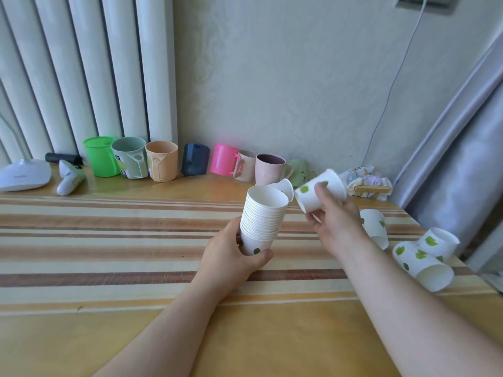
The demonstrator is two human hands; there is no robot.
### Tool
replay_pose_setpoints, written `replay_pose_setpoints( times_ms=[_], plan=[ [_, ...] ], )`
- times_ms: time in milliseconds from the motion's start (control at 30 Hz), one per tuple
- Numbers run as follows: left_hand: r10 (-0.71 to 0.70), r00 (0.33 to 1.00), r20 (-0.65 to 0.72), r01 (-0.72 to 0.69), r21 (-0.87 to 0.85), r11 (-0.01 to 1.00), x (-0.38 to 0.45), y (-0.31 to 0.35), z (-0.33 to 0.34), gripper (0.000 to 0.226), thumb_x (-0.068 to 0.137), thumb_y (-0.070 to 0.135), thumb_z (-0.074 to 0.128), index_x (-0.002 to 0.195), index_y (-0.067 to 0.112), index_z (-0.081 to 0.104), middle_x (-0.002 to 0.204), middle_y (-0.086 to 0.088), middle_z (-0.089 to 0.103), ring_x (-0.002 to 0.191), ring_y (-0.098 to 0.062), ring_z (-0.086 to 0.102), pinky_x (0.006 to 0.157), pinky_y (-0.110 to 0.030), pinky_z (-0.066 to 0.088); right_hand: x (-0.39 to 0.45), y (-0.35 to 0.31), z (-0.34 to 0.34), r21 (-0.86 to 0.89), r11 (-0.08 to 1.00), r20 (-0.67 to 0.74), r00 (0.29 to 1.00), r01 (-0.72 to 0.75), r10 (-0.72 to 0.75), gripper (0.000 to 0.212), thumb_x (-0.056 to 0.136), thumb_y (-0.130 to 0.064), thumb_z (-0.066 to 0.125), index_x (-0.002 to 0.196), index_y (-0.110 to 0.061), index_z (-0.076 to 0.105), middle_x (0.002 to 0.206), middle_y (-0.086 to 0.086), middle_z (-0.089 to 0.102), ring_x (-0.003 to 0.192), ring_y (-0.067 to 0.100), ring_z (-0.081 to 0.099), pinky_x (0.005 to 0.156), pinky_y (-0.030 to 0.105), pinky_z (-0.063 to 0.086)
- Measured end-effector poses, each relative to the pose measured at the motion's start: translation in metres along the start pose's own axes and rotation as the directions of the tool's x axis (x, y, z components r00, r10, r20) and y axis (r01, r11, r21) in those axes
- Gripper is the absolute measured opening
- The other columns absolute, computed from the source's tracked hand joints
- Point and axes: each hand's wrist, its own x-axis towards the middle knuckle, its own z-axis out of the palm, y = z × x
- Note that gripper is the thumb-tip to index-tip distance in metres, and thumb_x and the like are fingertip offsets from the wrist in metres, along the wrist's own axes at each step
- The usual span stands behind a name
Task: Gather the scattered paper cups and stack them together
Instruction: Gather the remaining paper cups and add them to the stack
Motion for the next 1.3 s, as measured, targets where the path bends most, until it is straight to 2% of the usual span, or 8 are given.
replay_pose_setpoints(
  times_ms=[133,333,533,600,700,833,1100,1300],
  plan=[
    [0.019,1.0,0.001,-0.019,0.021,1.0,-0.001,0.001,0.0,0.06,0.074,0.046,0.089,0.128,0.044,0.062,0.105,0.025,0.074,0.1,0.004,0.066,0.08,-0.021,0.05,-0.02,-0.027,0.023,0.198,0.976,0.248,0.968,-0.095,0.044,0.041,0.085,-0.037,0.081,0.12,-0.02,0.07,0.105,0.0,0.085,0.099,0.02,0.078,0.086,0.036,0.058],
    [0.06,0.998,0.006,-0.06,0.022,0.998,-0.001,0.003,0.0,0.066,0.075,0.049,0.09,0.135,0.048,0.062,0.112,0.025,0.073,0.105,0.003,0.064,0.086,-0.021,0.05,-0.034,-0.022,0.036,-0.015,0.999,0.435,0.9,0.038,-0.028,0.08,0.072,-0.016,0.093,0.144,-0.02,0.06,0.12,0.004,0.076,0.103,0.023,0.075,0.082,0.039,0.06],
    [0.07,0.997,-0.032,-0.069,0.017,0.997,-0.001,0.001,0.003,0.063,0.075,0.051,0.089,0.132,0.048,0.063,0.107,0.026,0.074,0.102,0.003,0.065,0.084,-0.019,0.051,-0.042,-0.009,0.03,-0.029,0.997,0.599,0.8,0.072,-0.04,0.054,0.081,-0.004,0.071,0.107,-0.051,0.074,0.099,-0.007,0.081,0.094,0.013,0.079,0.076,0.034,0.061],
    [0.06,0.997,-0.047,-0.06,0.008,0.998,-0.001,0.0,0.003,0.061,0.074,0.051,0.089,0.13,0.049,0.063,0.106,0.027,0.074,0.101,0.004,0.065,0.083,-0.019,0.052,-0.04,-0.007,0.026,-0.045,0.998,0.635,0.772,0.05,-0.01,0.06,0.083,-0.005,0.066,0.12,-0.052,0.07,0.106,-0.006,0.08,0.099,0.014,0.076,0.082,0.036,0.059],
    [0.045,0.998,-0.054,-0.045,-0.006,0.999,0.0,0.0,0.004,0.06,0.074,0.051,0.088,0.128,0.049,0.063,0.105,0.026,0.074,0.1,0.005,0.065,0.083,-0.023,0.055,-0.024,0.001,0.018,0.04,0.993,0.555,0.829,-0.113,0.072,0.074,0.076,0.0,0.05,0.142,-0.031,0.059,0.106,0.002,0.075,0.096,0.023,0.07,0.086,0.044,0.053],
    [0.03,0.998,-0.056,-0.03,-0.011,0.999,0.001,-0.002,0.005,0.056,0.073,0.052,0.088,0.122,0.053,0.061,0.105,0.025,0.074,0.1,0.005,0.065,0.084,-0.024,0.056,0.017,0.026,0.02,-0.196,0.98,0.093,0.994,-0.045,0.064,0.046,0.092,0.0,0.053,0.13,-0.022,0.066,0.092,0.006,0.069,0.086,0.023,0.065,0.077,0.037,0.051],
    [0.039,0.998,-0.058,-0.039,-0.004,0.999,0.005,-0.008,0.007,0.055,0.071,0.055,0.086,0.12,0.054,0.061,0.104,0.024,0.074,0.1,0.002,0.066,0.085,-0.029,0.058,0.078,0.063,0.036,-0.665,0.746,-0.08,0.996,-0.019,-0.046,0.078,0.093,-0.038,0.072,0.163,-0.025,0.04,0.156,0.008,0.055,0.138,0.032,0.055,0.1,0.039,0.046],
    [0.034,0.998,-0.06,-0.034,0.0,0.999,0.005,-0.007,0.006,0.051,0.072,0.055,0.088,0.108,0.067,0.054,0.104,0.03,0.072,0.101,0.007,0.064,0.082,-0.019,0.055,0.101,0.068,0.039,-0.641,0.763,-0.063,0.996,-0.083,0.056,0.016,0.088,-0.033,0.07,0.103,-0.028,0.072,0.122,0.0,0.072,0.102,0.025,0.068,0.073,0.035,0.053]
  ],
)
